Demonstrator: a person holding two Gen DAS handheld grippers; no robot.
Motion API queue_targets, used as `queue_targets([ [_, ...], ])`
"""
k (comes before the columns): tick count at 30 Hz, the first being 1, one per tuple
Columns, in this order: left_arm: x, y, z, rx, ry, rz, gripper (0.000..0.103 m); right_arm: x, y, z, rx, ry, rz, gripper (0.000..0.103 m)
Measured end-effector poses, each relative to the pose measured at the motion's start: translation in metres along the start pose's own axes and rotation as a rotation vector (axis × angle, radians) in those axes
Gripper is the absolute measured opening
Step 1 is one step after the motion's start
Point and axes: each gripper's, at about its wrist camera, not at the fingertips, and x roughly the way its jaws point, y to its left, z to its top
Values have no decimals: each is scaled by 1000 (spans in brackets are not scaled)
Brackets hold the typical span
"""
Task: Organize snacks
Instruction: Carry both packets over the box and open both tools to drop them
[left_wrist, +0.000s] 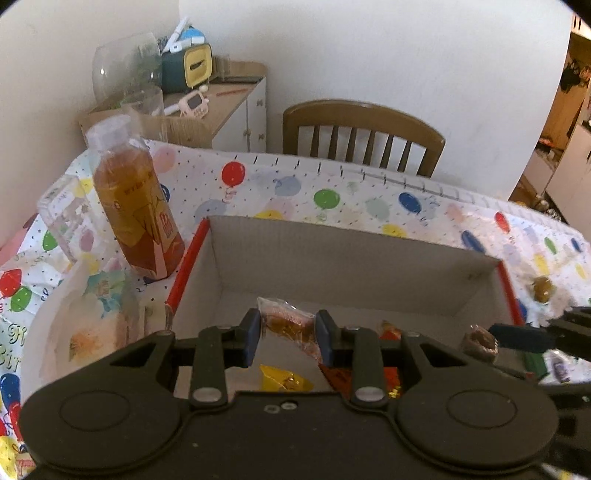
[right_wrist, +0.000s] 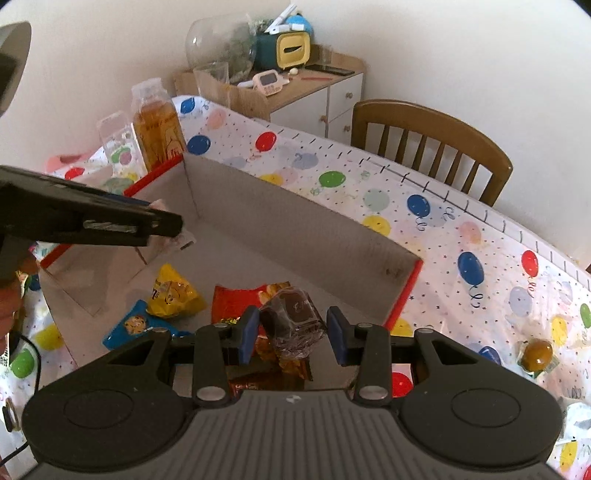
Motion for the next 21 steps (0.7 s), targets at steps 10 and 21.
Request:
queue_targets([
  [10,37,-2,-4,24,87,13,30,10,13,-12,-51,52,53,40],
  [21,50,-7,-8,30,153,4,34,15,13,-17,-29,75,66,40],
])
